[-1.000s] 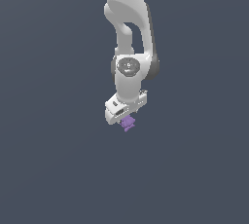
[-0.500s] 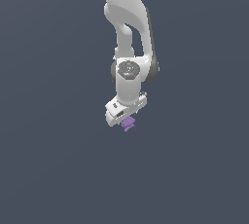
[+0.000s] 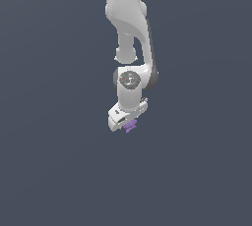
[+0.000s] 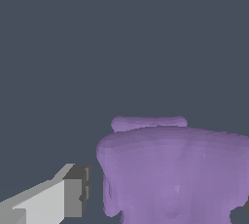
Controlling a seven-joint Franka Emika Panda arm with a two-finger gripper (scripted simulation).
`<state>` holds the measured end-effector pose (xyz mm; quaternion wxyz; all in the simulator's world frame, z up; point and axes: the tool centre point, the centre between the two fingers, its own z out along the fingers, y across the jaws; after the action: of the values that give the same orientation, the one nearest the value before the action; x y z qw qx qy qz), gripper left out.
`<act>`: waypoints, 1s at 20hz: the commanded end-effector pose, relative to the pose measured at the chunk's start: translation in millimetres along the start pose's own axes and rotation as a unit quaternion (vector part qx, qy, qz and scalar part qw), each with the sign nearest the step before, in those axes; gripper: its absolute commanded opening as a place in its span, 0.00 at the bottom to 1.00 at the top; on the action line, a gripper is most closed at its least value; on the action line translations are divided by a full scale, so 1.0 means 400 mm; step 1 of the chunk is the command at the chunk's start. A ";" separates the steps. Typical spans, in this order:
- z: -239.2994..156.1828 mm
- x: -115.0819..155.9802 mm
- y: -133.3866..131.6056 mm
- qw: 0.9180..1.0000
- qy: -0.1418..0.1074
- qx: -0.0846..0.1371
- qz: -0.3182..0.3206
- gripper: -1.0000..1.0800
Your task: Pick up the object and move it to a goal position.
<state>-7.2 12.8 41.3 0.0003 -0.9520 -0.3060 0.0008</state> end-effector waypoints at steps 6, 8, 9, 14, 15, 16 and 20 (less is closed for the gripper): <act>0.003 0.002 0.001 1.000 0.001 0.000 0.000 0.00; 0.003 0.002 0.001 1.000 0.001 0.000 0.000 0.00; 0.003 0.002 0.001 1.000 0.001 0.000 0.000 0.00; -0.006 -0.001 0.005 1.000 0.001 -0.001 0.000 0.00; -0.010 -0.003 0.007 1.000 0.001 -0.001 0.000 0.00; -0.017 -0.006 0.010 1.000 0.001 -0.001 0.000 0.00; -0.056 -0.023 0.029 1.000 0.001 -0.001 0.000 0.00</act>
<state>-7.7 2.5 57.0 -0.0001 -0.9519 -0.3064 0.0002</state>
